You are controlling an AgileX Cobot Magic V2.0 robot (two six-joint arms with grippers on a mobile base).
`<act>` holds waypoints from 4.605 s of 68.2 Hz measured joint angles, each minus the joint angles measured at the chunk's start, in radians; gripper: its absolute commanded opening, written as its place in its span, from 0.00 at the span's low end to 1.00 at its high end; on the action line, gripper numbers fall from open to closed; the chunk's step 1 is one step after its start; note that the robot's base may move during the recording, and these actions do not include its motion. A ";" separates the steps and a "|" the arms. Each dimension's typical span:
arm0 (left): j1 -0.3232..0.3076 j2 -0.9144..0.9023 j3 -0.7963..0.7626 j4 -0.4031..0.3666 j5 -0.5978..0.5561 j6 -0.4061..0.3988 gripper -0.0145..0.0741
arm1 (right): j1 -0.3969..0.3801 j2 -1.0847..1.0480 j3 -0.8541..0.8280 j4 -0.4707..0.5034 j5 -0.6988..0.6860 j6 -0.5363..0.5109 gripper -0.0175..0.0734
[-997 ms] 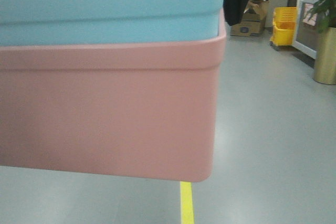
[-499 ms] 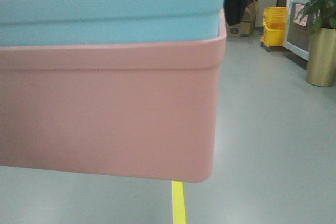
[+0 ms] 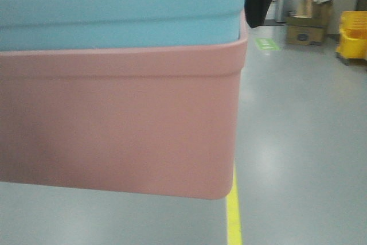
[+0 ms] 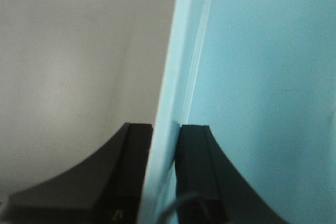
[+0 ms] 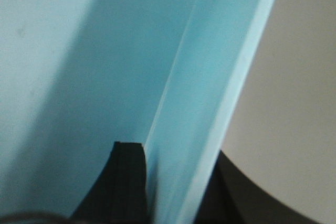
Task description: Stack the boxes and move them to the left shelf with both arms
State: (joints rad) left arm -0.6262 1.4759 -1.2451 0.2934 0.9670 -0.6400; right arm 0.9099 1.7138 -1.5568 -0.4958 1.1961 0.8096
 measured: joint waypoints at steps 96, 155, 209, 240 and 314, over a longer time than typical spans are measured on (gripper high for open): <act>0.000 0.002 0.000 -0.002 0.000 0.000 0.15 | 0.000 0.000 0.000 0.000 0.002 0.000 0.25; 0.000 0.004 0.000 -0.008 -0.002 0.000 0.15 | 0.000 0.002 0.000 0.000 0.008 0.000 0.25; 0.000 0.020 0.000 -0.020 -0.002 0.001 0.15 | 0.000 0.002 0.000 -0.002 0.011 0.000 0.25; 0.000 0.020 0.000 -0.021 -0.002 0.001 0.15 | 0.000 0.002 0.000 -0.002 0.011 0.000 0.25; 0.000 0.025 0.000 -0.023 -0.006 0.001 0.15 | -0.001 0.002 0.000 -0.004 0.011 0.000 0.25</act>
State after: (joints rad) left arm -0.6262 1.5004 -1.2451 0.2707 0.9610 -0.6386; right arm 0.9093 1.7154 -1.5568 -0.4998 1.2074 0.8096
